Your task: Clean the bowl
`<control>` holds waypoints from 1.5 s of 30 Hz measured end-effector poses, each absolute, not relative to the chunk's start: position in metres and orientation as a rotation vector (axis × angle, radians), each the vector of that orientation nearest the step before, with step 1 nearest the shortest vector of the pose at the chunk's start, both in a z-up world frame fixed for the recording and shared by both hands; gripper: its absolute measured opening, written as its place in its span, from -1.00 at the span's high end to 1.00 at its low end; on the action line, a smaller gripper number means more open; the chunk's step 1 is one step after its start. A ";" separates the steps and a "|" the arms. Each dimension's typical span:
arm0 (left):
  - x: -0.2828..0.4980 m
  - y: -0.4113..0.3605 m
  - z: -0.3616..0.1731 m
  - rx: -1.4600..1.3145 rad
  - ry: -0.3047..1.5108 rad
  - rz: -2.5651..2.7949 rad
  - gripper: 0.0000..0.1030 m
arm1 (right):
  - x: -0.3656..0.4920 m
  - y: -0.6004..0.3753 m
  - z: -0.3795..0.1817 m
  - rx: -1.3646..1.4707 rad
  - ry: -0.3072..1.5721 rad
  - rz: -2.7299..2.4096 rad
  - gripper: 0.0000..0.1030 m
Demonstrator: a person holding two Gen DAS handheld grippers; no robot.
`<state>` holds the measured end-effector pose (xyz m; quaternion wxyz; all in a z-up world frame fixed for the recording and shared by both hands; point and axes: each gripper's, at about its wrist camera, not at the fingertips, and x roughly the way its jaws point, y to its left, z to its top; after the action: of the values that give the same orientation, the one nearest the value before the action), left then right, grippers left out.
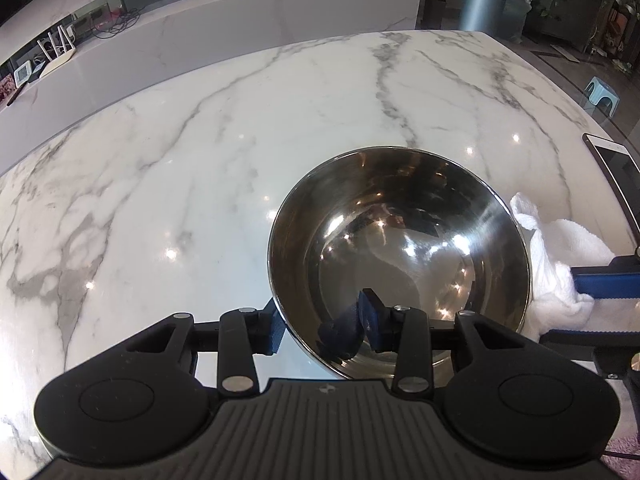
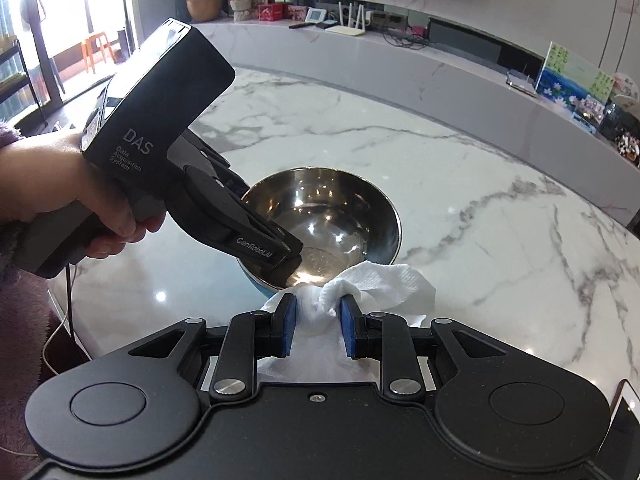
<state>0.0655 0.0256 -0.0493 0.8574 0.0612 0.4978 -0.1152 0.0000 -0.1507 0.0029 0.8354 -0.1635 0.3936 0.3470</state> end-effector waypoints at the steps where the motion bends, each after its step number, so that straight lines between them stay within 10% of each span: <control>1: 0.065 0.026 -0.049 0.129 1.045 -0.243 0.29 | 0.002 -0.151 0.000 -0.340 0.841 0.730 0.56; 45: 0.066 0.055 -0.037 0.269 0.947 -0.429 0.33 | 0.033 -0.144 -0.053 -0.387 0.867 0.711 0.60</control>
<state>0.0659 0.0546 -0.0369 0.8593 0.1279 0.4512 -0.2042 0.0330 -0.1436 -0.0535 0.8293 -0.1822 0.4085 0.3350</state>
